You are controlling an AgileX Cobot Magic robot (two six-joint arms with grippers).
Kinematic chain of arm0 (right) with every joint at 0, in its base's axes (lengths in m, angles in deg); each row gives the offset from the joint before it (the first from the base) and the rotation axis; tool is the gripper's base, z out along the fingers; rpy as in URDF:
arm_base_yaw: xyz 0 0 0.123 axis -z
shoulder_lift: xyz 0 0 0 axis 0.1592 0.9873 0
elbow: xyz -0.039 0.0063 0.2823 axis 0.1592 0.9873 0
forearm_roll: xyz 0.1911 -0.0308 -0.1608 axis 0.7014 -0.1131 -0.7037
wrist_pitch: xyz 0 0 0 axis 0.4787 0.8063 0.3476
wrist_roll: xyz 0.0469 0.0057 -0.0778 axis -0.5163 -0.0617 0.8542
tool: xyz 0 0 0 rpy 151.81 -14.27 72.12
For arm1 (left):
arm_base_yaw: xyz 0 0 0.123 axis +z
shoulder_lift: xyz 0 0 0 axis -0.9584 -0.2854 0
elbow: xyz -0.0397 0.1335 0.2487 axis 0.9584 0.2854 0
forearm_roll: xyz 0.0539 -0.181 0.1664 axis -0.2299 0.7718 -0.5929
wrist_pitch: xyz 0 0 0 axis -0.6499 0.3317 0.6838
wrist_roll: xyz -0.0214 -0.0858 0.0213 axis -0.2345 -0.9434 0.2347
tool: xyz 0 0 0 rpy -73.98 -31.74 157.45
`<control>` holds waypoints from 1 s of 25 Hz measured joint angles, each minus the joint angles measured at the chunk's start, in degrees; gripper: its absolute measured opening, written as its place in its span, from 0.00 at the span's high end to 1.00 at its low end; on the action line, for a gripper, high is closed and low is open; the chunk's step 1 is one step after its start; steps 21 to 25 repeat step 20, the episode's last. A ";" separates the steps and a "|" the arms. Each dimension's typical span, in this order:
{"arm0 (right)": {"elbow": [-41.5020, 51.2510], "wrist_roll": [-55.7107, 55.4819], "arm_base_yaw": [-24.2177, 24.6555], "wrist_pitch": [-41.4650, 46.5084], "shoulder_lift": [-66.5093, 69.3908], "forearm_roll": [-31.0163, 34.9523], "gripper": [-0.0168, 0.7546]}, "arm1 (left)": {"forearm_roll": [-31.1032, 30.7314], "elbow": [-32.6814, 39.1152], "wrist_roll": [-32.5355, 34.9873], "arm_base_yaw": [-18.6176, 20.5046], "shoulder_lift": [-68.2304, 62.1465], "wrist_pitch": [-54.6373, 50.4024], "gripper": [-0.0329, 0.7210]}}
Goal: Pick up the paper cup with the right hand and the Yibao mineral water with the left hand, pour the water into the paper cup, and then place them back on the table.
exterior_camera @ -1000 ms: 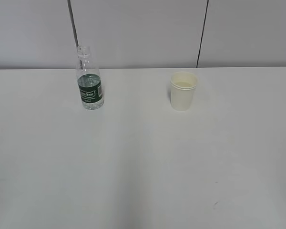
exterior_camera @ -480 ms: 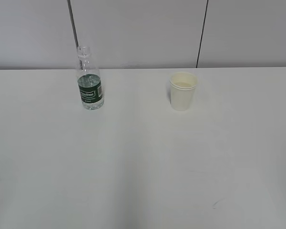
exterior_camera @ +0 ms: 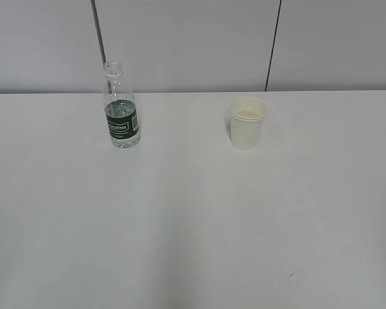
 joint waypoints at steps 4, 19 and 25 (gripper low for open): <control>0.00 0.00 0.00 0.00 0.00 0.00 0.22 | 0.00 0.00 0.00 0.00 0.00 0.00 0.49; 0.00 0.00 0.00 0.00 0.00 0.00 0.22 | 0.00 0.00 0.00 0.00 0.00 0.00 0.54; 0.00 0.00 0.00 0.00 0.00 0.00 0.22 | 0.00 0.00 0.00 0.00 0.00 0.00 0.55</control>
